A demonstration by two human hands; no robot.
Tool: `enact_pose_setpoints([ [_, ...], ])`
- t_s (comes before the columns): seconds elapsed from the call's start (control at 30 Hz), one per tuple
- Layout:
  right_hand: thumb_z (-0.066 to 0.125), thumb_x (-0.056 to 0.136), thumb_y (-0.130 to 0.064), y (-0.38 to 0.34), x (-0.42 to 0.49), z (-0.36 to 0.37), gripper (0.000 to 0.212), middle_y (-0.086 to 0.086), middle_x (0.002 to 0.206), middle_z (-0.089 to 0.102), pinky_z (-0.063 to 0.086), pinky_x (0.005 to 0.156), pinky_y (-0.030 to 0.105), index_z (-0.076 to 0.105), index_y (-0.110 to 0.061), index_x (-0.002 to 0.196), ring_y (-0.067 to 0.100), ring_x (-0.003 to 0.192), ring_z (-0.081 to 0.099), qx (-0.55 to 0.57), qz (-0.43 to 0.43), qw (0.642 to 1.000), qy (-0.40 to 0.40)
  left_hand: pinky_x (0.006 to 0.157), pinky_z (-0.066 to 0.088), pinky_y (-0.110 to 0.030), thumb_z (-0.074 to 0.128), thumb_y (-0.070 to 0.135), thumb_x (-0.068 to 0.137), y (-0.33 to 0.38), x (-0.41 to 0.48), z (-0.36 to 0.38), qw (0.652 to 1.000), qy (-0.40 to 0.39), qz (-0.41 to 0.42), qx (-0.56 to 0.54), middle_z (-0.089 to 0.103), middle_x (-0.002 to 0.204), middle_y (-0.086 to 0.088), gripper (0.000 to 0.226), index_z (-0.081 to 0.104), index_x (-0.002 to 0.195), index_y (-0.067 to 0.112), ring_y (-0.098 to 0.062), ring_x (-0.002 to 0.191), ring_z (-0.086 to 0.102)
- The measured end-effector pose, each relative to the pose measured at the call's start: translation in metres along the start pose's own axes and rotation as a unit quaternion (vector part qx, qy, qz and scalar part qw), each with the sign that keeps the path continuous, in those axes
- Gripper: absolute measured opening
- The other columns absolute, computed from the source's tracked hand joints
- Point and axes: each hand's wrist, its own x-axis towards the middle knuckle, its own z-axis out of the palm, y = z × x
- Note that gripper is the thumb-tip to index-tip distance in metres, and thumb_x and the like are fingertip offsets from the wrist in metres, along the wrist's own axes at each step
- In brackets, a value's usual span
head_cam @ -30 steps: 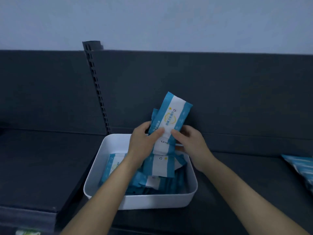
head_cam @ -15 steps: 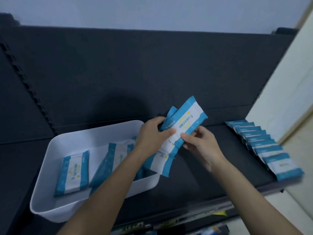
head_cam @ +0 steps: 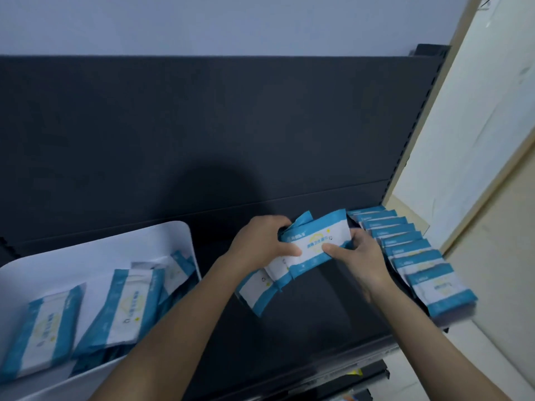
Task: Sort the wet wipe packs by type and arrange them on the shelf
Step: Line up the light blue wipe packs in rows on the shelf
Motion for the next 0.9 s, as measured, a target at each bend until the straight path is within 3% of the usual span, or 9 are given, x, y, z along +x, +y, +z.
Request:
enact_pose_setpoints([
  [0.17, 0.077, 0.077, -0.005, 0.045, 0.028, -0.028, 0.017, 0.008, 0.081, 0.071, 0.051, 0.055, 0.022, 0.063, -0.002, 0.086, 0.013, 0.066, 0.066, -0.037, 0.071, 0.995, -0.056, 0.084, 0.052, -0.032, 0.084, 0.037, 0.066, -0.016, 0.026, 0.050, 0.997, -0.055, -0.063, -0.005, 0.063, 0.105, 0.010, 0.052, 0.065, 0.112, 0.023, -0.006, 0.092, 0.059],
  [0.33, 0.076, 0.077, -0.007, 0.069, 0.056, -0.050, 0.016, 0.007, 0.086, 0.071, 0.055, 0.065, 0.029, 0.066, -0.011, 0.089, 0.015, 0.074, 0.067, -0.116, 0.045, 0.986, -0.111, 0.081, 0.036, -0.016, 0.083, 0.037, 0.069, -0.032, 0.040, 0.066, 0.992, -0.088, -0.089, 0.024, 0.050, 0.110, 0.014, 0.061, 0.059, 0.123, 0.023, -0.006, 0.105, 0.049],
  [0.43, 0.080, 0.074, -0.010, 0.074, 0.068, -0.054, 0.024, 0.000, 0.091, 0.072, 0.057, 0.073, 0.031, 0.067, -0.012, 0.094, 0.012, 0.082, 0.068, -0.181, 0.016, 0.969, -0.171, 0.078, 0.041, -0.015, 0.081, 0.035, 0.072, -0.037, 0.042, 0.067, 0.991, -0.068, -0.111, -0.003, 0.057, 0.107, 0.013, 0.048, 0.063, 0.116, 0.024, -0.005, 0.099, 0.054],
  [0.53, 0.081, 0.074, -0.013, 0.072, 0.075, -0.048, 0.029, -0.006, 0.095, 0.068, 0.052, 0.067, 0.020, 0.065, -0.014, 0.098, 0.006, 0.083, 0.064, -0.217, 0.009, 0.950, -0.224, 0.081, 0.044, -0.019, 0.076, 0.027, 0.079, -0.038, 0.039, 0.070, 0.995, -0.045, -0.092, -0.011, 0.063, 0.103, 0.008, 0.032, 0.068, 0.110, 0.020, -0.007, 0.095, 0.057],
  [0.67, 0.080, 0.074, -0.012, 0.064, 0.080, -0.040, 0.028, -0.011, 0.090, 0.064, 0.044, 0.055, 0.008, 0.060, -0.018, 0.092, -0.003, 0.079, 0.058, -0.239, -0.014, 0.936, -0.256, 0.080, 0.041, -0.011, 0.059, 0.025, 0.094, -0.035, 0.032, 0.068, 0.993, -0.022, -0.104, -0.049, 0.063, 0.098, 0.013, 0.019, 0.071, 0.105, 0.015, -0.001, 0.092, 0.057],
  [0.8, 0.080, 0.072, -0.011, 0.059, 0.077, -0.035, 0.027, -0.011, 0.087, 0.065, 0.045, 0.057, 0.009, 0.060, -0.019, 0.089, -0.002, 0.077, 0.060, -0.258, -0.040, 0.925, -0.275, 0.086, 0.035, -0.012, 0.070, 0.021, 0.086, -0.038, 0.026, 0.071, 0.992, -0.020, -0.125, -0.018, 0.060, 0.112, 0.005, 0.018, 0.072, 0.103, 0.015, -0.004, 0.109, 0.050],
  [0.9, 0.078, 0.074, -0.009, 0.063, 0.072, -0.035, 0.025, -0.011, 0.088, 0.067, 0.046, 0.058, 0.007, 0.062, -0.018, 0.091, -0.002, 0.078, 0.062, -0.237, -0.029, 0.934, -0.267, 0.094, 0.023, -0.011, 0.074, 0.017, 0.081, -0.042, 0.024, 0.075, 0.990, 0.039, -0.137, -0.008, 0.049, 0.125, 0.001, 0.015, 0.073, 0.096, 0.015, -0.004, 0.128, 0.035],
])
